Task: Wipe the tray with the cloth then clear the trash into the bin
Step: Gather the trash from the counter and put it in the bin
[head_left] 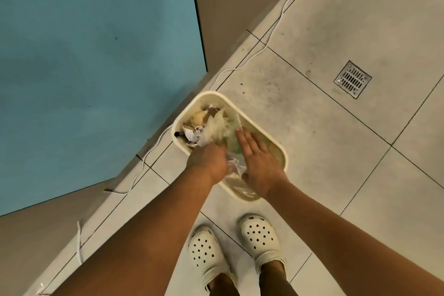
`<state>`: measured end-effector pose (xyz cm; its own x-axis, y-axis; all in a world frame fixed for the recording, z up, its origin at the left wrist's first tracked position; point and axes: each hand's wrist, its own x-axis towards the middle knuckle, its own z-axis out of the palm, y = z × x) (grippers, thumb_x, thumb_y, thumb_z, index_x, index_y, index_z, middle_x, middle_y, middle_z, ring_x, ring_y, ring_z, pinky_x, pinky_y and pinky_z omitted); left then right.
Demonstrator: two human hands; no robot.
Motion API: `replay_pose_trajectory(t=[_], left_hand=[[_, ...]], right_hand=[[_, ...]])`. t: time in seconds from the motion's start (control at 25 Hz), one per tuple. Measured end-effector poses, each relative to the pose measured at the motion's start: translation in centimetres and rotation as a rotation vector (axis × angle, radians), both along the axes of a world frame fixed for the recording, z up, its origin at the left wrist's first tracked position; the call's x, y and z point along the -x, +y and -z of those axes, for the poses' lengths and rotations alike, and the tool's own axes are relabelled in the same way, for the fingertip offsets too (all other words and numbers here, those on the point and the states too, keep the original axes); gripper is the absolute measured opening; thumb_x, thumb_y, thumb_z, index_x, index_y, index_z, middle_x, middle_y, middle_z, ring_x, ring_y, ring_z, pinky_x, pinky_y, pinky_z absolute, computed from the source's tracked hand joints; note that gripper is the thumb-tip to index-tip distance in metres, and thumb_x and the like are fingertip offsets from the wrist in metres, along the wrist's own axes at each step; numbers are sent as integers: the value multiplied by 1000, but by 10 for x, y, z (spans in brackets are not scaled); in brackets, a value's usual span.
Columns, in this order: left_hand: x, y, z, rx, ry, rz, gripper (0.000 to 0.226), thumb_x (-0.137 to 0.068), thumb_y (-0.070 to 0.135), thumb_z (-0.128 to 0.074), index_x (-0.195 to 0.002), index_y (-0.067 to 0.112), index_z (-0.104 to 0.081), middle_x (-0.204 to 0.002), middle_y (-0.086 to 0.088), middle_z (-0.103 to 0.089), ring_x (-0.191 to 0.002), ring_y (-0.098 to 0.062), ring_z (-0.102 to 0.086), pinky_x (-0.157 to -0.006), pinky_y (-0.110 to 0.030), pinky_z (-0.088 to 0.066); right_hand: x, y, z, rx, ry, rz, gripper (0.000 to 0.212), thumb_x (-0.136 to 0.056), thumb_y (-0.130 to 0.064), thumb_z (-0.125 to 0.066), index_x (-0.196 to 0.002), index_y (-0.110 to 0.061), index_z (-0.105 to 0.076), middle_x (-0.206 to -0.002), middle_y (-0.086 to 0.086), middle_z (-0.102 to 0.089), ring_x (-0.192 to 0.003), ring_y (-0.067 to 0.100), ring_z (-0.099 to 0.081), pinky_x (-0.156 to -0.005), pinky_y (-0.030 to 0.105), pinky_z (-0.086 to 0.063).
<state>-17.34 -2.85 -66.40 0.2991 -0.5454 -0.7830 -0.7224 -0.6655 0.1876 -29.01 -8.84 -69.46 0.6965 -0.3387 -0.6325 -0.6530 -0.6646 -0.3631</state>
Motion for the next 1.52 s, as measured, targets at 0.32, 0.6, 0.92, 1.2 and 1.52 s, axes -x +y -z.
replay_pose_trajectory(t=[0.32, 0.6, 0.92, 1.2, 1.52], left_hand=[[-20, -11, 63, -407, -186, 452, 87, -89, 61, -35, -148, 18, 11, -155, -14, 19, -144, -33, 12, -115, -54, 0], [-34, -32, 114, -467, -85, 516, 117, -73, 72, -52, -145, 16, 22, -155, -5, 22, -143, -26, 19, -113, -55, 6], [-31, -42, 153, -483, -176, 632, 103, -80, 64, -45, -147, 16, 17, -156, -9, 17, -144, -30, 15, -111, -56, 9], [-33, -24, 64, -156, -179, 414, 59, -90, 38, -47, -143, 18, -31, -150, -3, -25, -138, -29, -23, -110, -49, -23], [-25, 41, -42, 280, -30, -211, 40, -93, 26, -45, -133, 30, -44, -141, 12, -33, -117, -13, -48, -94, -27, -39]], right_hand=[[-29, -9, 68, -141, 224, -153, 85, -92, -40, -43, -143, -28, 24, -152, -9, 30, -142, 23, 24, -116, 40, 9], [-41, -18, 112, -248, 245, 54, 106, -83, -39, -63, -140, -34, 27, -150, -8, 33, -143, 17, 18, -120, 41, -3], [-42, -14, 157, -235, 242, 144, 102, -86, -33, -59, -139, -35, 28, -150, -10, 31, -144, 15, 13, -120, 34, -3], [-47, 3, 132, -73, 270, 284, 106, -77, -31, -68, -147, -30, 12, -155, -1, 11, -143, 32, -2, -117, 47, -16], [-26, 11, 24, 4, 143, 369, 80, -89, -25, -49, -147, -30, 6, -156, 8, -8, -141, 34, -15, -116, 47, -15]])
